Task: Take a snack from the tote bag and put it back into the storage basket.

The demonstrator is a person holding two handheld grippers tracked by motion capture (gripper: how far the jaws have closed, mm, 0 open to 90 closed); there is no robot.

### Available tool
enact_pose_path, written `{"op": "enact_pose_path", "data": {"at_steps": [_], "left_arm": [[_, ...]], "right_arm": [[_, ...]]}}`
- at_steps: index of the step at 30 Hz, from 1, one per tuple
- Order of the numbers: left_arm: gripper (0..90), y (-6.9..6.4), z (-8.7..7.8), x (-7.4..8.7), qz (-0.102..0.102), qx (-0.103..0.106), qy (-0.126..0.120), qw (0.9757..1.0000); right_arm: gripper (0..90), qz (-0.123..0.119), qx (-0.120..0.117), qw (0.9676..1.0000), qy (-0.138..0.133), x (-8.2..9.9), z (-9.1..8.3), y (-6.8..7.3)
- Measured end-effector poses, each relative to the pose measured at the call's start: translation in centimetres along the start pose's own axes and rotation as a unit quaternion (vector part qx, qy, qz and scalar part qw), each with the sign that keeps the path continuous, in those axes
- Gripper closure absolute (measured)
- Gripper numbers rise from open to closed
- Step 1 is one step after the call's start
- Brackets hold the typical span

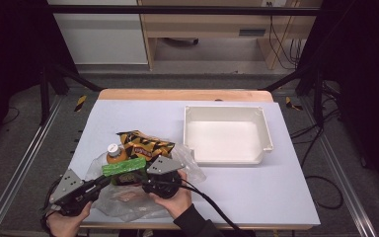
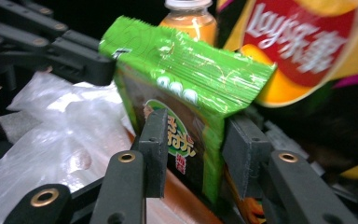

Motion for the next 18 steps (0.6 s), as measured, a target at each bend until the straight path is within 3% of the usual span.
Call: {"op": "enact_pose_path", "data": {"at_steps": [3,5,7,10,13,15,18], "left_arm": [[84.6,0.1,-0.06,0.04,0.0,-0.007,0.002,1.0],[82.7,0.31,-0.16,0.06,-0.005,-0.015,0.0,0.9999],[82.3,0.41,-0.19,0.03,-0.007,-0.011,-0.003,0.9999],[83.9,0.08,-0.02,0.04,-0.005,0.002,0.0,1.0],[83.1,0.23,-0.03,0.07,-0.007,-0.003,0.001,1.0],[80.5,0.56,-0.18,0.09,-0.007,-0.015,0.0,0.9999],[79.7,0.73,-0.15,0.1,-0.015,-0.011,-0.005,0.9998]], "right_arm": [[67.2,0.0,0.001,1.0,0.002,-0.03,0.16,-0.03],[78.3,-0.004,-0.006,0.9999,0.007,0.05,-0.27,0.13],[76.5,-0.009,-0.013,0.9998,0.008,0.03,-0.48,0.22],[64.6,-0.008,-0.011,0.9999,-0.004,-0.07,-0.04,-0.04],[65.1,-0.004,-0.01,0.9999,-0.007,-0.19,0.31,-0.08],[73.8,-0.011,-0.019,0.9997,-0.008,-0.13,0.25,0.15],[73.3,-0.016,-0.022,0.9996,-0.008,-0.12,0.05,0.32]]}}
Point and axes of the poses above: each handheld gripper's, and its own axes: z roughly forward along the jaws, x roughly out of its underside, y roughly to its left, the point moved 5 cm from there along z, roughly forward along the jaws, and after that the axes turned 13 degrees about x, right-handed, at the moved point
